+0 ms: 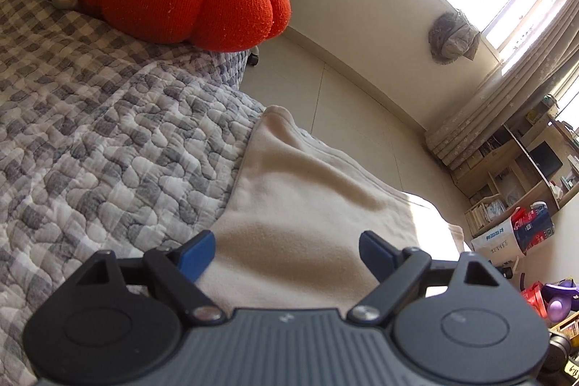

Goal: Fold clothes

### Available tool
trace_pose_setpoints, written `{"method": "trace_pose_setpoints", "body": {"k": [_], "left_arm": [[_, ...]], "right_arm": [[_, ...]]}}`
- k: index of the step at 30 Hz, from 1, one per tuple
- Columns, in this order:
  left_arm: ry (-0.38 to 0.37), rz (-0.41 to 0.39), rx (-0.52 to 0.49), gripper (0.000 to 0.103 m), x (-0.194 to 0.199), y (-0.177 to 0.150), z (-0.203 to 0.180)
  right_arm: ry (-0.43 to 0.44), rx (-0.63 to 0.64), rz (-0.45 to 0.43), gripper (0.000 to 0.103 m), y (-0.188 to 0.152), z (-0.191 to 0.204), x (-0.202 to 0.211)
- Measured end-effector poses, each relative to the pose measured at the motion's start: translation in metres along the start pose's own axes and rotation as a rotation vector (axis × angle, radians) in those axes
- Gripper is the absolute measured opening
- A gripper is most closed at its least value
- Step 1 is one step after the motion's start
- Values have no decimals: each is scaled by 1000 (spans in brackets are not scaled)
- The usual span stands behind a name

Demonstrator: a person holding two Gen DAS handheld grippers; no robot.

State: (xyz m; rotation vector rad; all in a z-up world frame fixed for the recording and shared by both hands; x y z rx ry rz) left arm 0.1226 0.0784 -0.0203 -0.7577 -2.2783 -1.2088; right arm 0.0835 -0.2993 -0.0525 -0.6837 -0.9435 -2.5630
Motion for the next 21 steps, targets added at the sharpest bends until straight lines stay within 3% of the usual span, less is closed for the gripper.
{"method": "trace_pose_setpoints", "body": {"k": [3,6,9,12,15,16,19,21], "left_arm": [[33,-33,28,88,9,11,16],[36,-38,80,88,14,19,33],[29,-30,175,88,16,23,52],[12,-21,273,88,16,27,67],[-3,-13,346,88,17,27,78],[-7,-11,367,88,17,26,81],[-17,-10,389,88,18,25,87],[-22,-11,392,88,19,26,93]], "right_arm": [[-10,-14,-9,17,1,0,3],[-18,85,-81,17,2,19,12],[5,319,-204,17,-5,68,22],[111,741,-312,17,-50,151,23],[204,1034,-230,16,-126,212,3],[194,1114,-182,16,-152,225,-11],[147,1222,-63,15,-202,233,-45],[134,1239,-20,16,-216,229,-55]]}}
Point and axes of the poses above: each gripper's, at about its wrist camera, not at the fingertips, and x roughly against the way its jaws point, z to its left, y to its top, the point moved 6 cm from there along -x, roughly the way its jaws point, and after that the axes turned 1 degree about z, right-handed, at the moved point
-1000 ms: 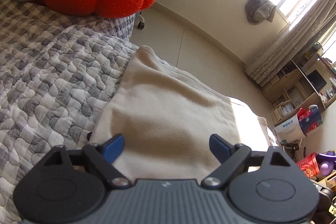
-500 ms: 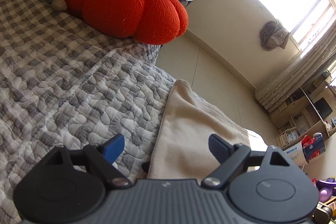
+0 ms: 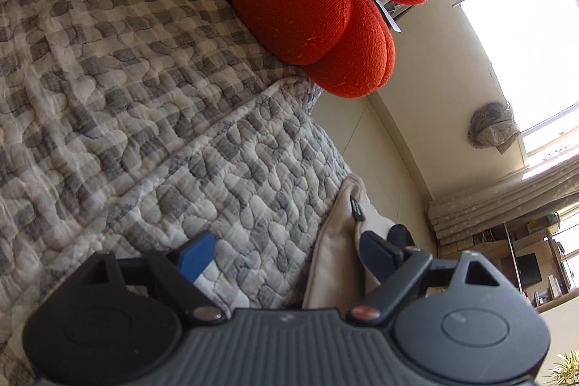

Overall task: Fold clothes
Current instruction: 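Roll the beige cloth bundle over with the right gripper while the left gripper holds its side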

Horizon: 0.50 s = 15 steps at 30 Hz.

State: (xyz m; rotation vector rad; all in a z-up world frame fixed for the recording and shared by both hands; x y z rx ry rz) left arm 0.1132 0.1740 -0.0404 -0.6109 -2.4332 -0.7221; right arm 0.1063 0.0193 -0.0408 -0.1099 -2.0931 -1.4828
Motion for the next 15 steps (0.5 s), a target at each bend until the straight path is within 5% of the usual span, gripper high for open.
{"method": "trace_pose_setpoints", "body": {"k": [10,12,13,15], "left_arm": [[-26,24,-12,88,-3,-2,-5],[-41,30,-16,88,-2,-5,-9],[-43,33,-23,88,-1,-6,-10],[-55,43,-37,88,-1,-10,-16]], "right_arm": [[90,-129,-39,22,4,-19,21],[134,-125,-15,39,0,-17,22],[185,-122,-16,57,-1,-15,27],[248,-131,-42,68,0,-18,42]]}}
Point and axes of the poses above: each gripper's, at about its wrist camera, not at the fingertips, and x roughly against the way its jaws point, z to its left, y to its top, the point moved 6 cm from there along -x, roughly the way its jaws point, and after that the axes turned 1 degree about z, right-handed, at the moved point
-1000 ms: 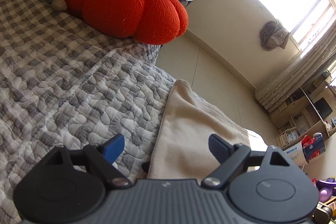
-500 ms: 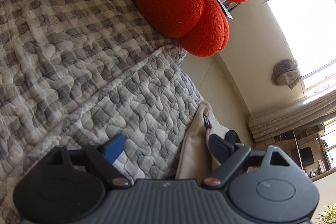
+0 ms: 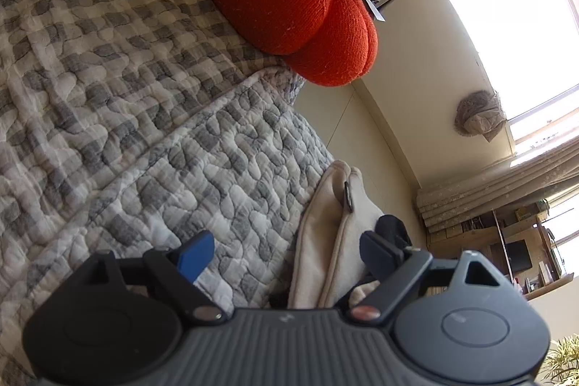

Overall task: Fold clothes
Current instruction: 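Roll the beige cloth bundle over with the right gripper while the left gripper holds its side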

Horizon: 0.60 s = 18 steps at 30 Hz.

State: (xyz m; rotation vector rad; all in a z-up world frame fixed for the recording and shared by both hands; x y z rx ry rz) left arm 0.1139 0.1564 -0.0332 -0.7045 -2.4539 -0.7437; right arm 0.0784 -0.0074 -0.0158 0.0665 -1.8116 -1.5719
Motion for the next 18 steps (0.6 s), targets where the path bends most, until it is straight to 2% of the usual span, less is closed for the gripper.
{"method": "trace_pose_setpoints", "body": {"k": [2,4,8,11,14,18], "left_arm": [[-18,4,-12,88,0,-3,-7],[-34,6,-37,88,1,-7,-16],[-68,28,-122,88,-1,-21,-36],[-73,51,-159,88,-4,-31,-45],[-75,72,-166,88,-4,-37,-48],[-99,83,-159,88,0,-41,-53]], "right_arm": [[31,-11,-40,71,5,-2,20],[-17,37,-64,71,8,-9,36],[-72,147,-29,71,-6,-21,41],[-104,279,-21,71,-15,-15,37],[-171,429,-30,71,-20,-6,38],[-318,537,-19,71,-24,-16,33]]}}
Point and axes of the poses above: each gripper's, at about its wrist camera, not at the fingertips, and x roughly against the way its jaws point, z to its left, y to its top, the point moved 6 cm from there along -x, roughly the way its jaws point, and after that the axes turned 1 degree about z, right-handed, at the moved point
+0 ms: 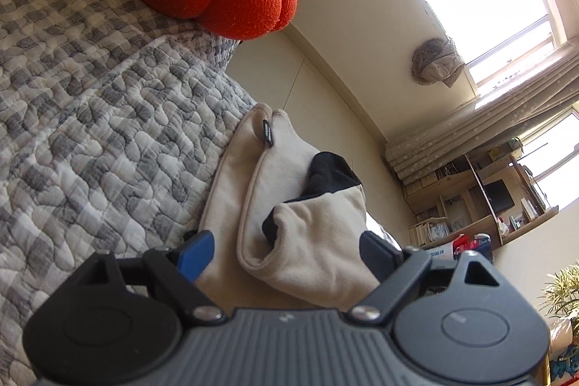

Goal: Fold clothes

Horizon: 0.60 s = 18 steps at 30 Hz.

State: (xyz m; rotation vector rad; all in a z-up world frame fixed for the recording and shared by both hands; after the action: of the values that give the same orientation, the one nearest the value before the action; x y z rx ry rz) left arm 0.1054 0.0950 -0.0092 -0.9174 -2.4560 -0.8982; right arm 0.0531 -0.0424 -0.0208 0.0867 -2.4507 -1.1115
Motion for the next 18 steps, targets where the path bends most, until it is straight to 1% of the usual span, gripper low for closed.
{"method": "trace_pose_setpoints", "body": {"k": [1,2,3,4,5,6,9,10,12,14,15,17,18], "left_arm": [[-6,5,0,88,-1,-1,-1],[-10,14,-1,88,-3,-3,-2],[-12,30,-1,88,-7,-6,-2],[-15,47,6,88,-11,-8,-2],[-20,58,15,88,-14,-10,-1],[-28,63,24,88,-17,-10,0],[-48,73,45,88,-24,-11,2],[-55,74,52,88,-26,-11,3],[-66,68,67,86,-27,-11,3],[-78,58,69,76,-28,-9,3],[-84,53,67,68,-29,-8,4],[-93,50,47,47,-29,-5,3],[-91,46,23,21,-28,-4,1]], "right_arm": [[-25,11,15,71,-4,-3,-5],[-18,5,27,71,-8,-5,-9],[6,-15,40,69,-10,-6,-13],[25,-41,55,55,-12,-6,-17],[10,-58,60,40,-12,-8,-19],[-8,-69,63,34,-11,-9,-20],[-15,-175,65,24,-4,-19,-20],[-15,-214,67,23,-2,-22,-20],[-26,-234,74,22,0,-22,-23],[-22,-218,67,21,2,-17,-24],[-22,-200,58,21,2,-14,-23],[-33,-155,50,21,3,-5,-23],[-44,-140,49,20,3,-3,-23]]}}
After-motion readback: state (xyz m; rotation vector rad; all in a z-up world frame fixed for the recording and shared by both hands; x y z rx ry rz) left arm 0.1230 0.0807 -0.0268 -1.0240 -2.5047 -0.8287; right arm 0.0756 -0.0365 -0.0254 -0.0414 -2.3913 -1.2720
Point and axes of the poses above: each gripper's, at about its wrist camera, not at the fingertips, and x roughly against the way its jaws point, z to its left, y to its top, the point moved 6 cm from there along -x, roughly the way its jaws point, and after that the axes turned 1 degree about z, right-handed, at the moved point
